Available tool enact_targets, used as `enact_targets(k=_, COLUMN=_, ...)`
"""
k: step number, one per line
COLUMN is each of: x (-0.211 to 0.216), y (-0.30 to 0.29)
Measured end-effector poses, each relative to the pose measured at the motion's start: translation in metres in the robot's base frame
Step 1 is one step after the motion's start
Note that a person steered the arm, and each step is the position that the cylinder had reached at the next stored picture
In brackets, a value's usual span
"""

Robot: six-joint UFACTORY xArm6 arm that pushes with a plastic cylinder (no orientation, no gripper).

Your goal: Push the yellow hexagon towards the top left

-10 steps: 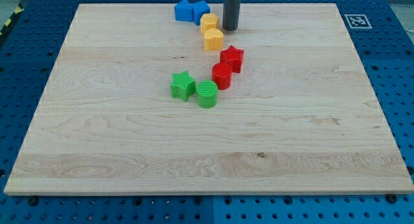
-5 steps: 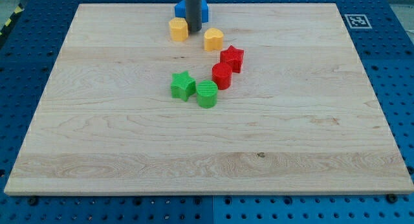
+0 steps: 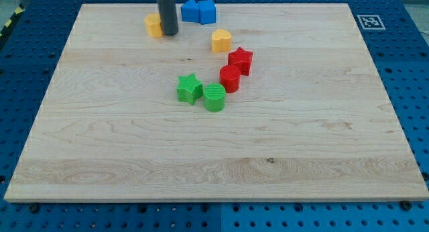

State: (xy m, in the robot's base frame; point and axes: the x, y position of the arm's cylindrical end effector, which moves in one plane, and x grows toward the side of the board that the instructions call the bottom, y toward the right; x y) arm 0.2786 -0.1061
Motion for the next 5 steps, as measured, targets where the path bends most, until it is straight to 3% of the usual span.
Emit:
enact_targets(k=3, x=-0.012, y=-0.072)
enact_targets(k=5, x=-0.018, y=-0.081)
